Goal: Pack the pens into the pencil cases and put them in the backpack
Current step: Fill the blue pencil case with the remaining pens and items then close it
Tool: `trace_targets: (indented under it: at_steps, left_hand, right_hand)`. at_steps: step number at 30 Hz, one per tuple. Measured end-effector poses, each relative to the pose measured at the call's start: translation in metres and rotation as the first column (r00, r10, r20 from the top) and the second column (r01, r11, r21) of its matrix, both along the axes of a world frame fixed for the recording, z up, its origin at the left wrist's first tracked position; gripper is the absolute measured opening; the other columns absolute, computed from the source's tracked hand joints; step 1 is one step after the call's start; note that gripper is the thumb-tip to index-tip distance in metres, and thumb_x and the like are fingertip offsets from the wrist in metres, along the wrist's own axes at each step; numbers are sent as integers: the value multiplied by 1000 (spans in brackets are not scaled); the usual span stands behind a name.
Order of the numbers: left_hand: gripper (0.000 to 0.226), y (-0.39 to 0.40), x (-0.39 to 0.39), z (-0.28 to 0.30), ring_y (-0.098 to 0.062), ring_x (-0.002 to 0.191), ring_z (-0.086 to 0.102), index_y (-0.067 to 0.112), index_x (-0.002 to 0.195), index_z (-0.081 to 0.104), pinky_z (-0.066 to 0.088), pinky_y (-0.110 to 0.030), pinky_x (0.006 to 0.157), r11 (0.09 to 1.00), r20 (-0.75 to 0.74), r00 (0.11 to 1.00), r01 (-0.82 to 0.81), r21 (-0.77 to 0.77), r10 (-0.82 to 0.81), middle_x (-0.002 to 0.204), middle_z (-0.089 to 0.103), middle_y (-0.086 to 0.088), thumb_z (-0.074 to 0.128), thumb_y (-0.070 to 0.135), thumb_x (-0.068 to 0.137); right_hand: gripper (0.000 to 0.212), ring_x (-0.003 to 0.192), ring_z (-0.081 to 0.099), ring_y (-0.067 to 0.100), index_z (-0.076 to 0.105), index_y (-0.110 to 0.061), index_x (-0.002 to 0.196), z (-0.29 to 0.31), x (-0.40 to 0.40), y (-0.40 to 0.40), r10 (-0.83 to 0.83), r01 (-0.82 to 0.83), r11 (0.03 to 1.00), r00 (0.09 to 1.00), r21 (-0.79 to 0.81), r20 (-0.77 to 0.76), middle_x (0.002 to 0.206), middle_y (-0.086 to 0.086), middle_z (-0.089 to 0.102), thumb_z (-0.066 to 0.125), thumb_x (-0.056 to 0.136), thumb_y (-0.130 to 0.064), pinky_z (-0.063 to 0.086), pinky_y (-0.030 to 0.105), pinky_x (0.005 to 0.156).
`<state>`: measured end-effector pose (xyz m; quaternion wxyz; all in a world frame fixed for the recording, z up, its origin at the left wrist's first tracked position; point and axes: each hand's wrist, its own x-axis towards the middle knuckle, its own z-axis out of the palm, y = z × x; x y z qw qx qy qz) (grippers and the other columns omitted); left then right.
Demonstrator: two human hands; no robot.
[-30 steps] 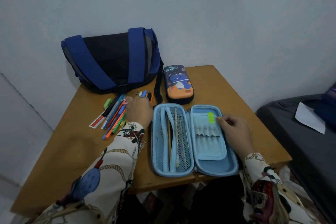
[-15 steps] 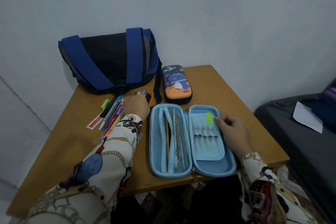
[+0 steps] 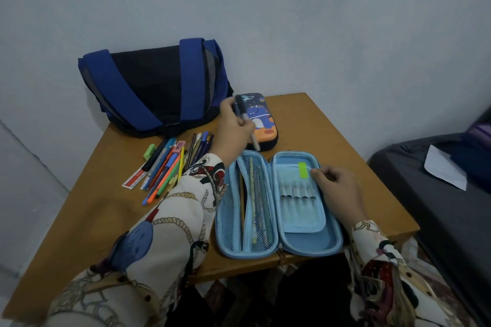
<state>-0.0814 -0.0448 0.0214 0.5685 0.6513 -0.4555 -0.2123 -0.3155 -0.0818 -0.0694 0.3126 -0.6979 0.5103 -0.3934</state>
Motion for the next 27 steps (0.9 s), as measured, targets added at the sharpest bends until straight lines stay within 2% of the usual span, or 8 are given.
trace_targets:
  at_steps: [3,7,10,15,18,22,25,27]
  left_hand:
    - [68,-14,-19,-6,-16,57,52,25,141,25,44,-24,48,984,-70,987,152,89,-146,75,53,-7,58,1,87]
    - [77,-27,-35,-12,-21,58,52,32,148,18,52,-39,55,976,-39,980,200,91,-197,64,48,-4,54,0,89]
    - [86,-31,-44,-13,-17,51,55,37,151,8,53,-32,52,962,-31,967,253,101,-251,63,48,-6,52,-5,90]
    - [74,-41,-53,-20,-23,54,55,35,147,14,51,-36,54,949,51,959,268,169,-280,67,50,-12,48,0,91]
    - [61,-47,-58,-23,-18,50,44,27,145,21,40,-26,49,943,117,954,247,224,-278,63,43,-4,50,9,94]
    - [53,-53,-57,-22,-18,61,48,18,140,33,37,-24,52,941,194,948,192,279,-251,84,52,-15,59,20,94]
    - [52,-55,-55,-19,-37,96,60,9,137,45,47,-34,72,919,192,945,189,347,-266,115,60,-24,65,14,90]
    - [46,-54,-55,-20,-32,92,61,4,131,52,46,-26,69,891,175,936,216,398,-305,113,62,-18,68,12,87]
  right_hand:
    - [33,70,56,17,62,-22,60,4,1,3,-8,8,1000,1000,1,-15,64,-2,62,65,89,-36,46,49,81]
    - [33,70,56,17,61,-23,59,4,1,3,-7,8,1000,1000,10,-19,64,-3,61,65,89,-35,45,48,81]
    - [31,71,55,18,60,-26,59,2,0,2,-11,11,1000,1000,3,-1,64,-3,60,64,88,-39,45,49,81]
    - [25,68,55,17,61,-31,63,3,1,2,2,-2,1000,1000,-14,-4,62,-5,60,60,85,-44,46,49,80]
    - [27,70,56,18,61,-32,63,1,0,1,-6,6,1000,1000,-12,-3,64,-5,61,56,81,-51,46,50,82]
    - [26,72,56,20,61,-36,65,0,1,0,3,-3,1000,1000,-13,-3,64,-4,60,53,80,-56,46,50,83]
    - [28,70,56,21,62,-33,65,-1,0,-1,7,-7,1000,1000,-23,1,63,-4,60,54,81,-55,46,50,81]
    - [33,69,56,21,62,-30,64,-2,0,-2,8,-8,1000,1000,-24,4,62,-3,60,52,80,-57,47,49,79]
